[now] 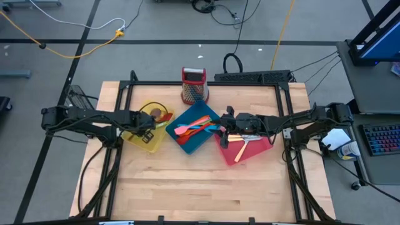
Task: Pick & Place Kitchen Items
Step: Put the brown serving spoon into the yellow bin, then return to Home Position
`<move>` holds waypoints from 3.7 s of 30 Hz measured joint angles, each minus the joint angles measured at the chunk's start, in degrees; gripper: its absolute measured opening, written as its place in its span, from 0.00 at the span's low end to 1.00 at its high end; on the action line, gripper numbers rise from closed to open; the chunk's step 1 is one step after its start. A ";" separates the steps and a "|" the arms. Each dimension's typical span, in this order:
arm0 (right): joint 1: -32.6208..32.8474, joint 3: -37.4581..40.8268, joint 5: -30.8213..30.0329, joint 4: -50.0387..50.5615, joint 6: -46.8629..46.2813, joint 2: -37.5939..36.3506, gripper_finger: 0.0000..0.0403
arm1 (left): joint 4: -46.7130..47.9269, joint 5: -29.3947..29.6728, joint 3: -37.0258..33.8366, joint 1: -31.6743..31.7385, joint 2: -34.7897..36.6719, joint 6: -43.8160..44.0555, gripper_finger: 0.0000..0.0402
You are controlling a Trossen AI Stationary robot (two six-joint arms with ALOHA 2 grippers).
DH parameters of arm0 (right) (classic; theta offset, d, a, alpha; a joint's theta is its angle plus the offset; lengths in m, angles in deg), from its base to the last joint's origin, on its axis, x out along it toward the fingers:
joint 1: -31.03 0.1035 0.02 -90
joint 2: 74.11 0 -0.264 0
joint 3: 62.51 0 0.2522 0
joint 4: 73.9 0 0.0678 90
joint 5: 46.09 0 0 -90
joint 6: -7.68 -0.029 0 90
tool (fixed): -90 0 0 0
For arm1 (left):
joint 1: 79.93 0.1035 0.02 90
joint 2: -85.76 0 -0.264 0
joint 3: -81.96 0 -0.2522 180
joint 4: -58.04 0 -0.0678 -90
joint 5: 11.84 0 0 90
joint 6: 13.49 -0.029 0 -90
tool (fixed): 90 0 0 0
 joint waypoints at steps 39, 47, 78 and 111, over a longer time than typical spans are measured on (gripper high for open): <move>0.00 0.00 0.00 0.03 -2.97 0.00 0.42 | -7.02 1.30 10.81 -1.80 0.00 -8.71 0.03; 0.00 0.00 0.00 0.79 -2.84 -0.35 0.26 | -7.08 7.85 14.63 -5.44 2.46 -10.14 0.01; 1.14 1.29 7.76 23.49 5.17 -27.51 0.00 | -7.37 25.17 15.26 -16.87 41.99 -26.71 0.06; 1.11 31.40 9.20 14.59 9.44 -70.82 0.01 | -35.48 10.37 -9.17 -19.08 64.30 -52.90 0.06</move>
